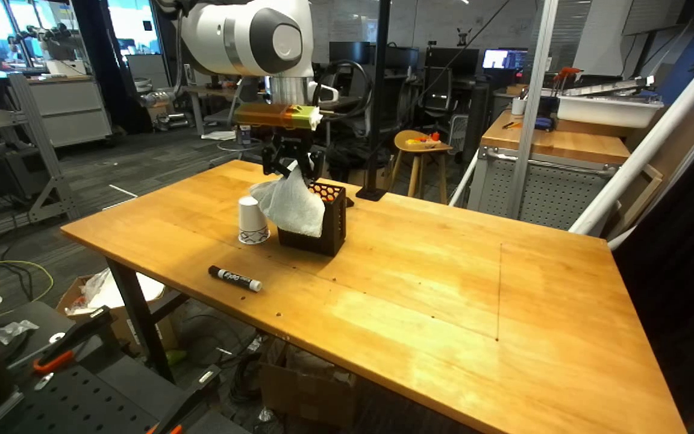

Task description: Pick up the towel and put it in the box

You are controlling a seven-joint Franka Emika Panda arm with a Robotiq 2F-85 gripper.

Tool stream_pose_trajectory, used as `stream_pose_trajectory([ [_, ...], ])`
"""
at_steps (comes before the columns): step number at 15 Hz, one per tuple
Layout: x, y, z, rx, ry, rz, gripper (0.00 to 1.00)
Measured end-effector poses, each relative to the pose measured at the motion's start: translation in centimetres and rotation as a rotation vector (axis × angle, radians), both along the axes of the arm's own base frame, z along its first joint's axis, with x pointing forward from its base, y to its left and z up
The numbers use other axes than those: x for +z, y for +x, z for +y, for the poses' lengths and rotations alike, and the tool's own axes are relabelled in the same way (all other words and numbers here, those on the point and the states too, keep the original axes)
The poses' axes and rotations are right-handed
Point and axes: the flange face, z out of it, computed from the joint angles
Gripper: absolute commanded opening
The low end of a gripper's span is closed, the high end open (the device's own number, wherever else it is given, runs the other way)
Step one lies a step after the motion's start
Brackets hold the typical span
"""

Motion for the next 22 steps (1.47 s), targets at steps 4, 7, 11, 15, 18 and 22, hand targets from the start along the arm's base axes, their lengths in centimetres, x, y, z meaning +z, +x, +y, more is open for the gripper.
stream_pose_trajectory([
  [4,-0.7,0.5,0.0,0.017,0.024,0.014,0.01],
  [7,-1.5,0.9,-0.4,0.033,0.038,0.037,0.01],
  [11,-2.6,1.4,-0.9,0.061,0.058,0.082,0.00],
  [15,-3.9,1.7,-1.2,0.094,0.069,0.142,0.00],
  [18,-4.2,1.7,-1.2,0.109,0.075,0.187,0.01],
  [22,-4.1,1.4,-1.6,0.121,0.080,0.222,0.28],
])
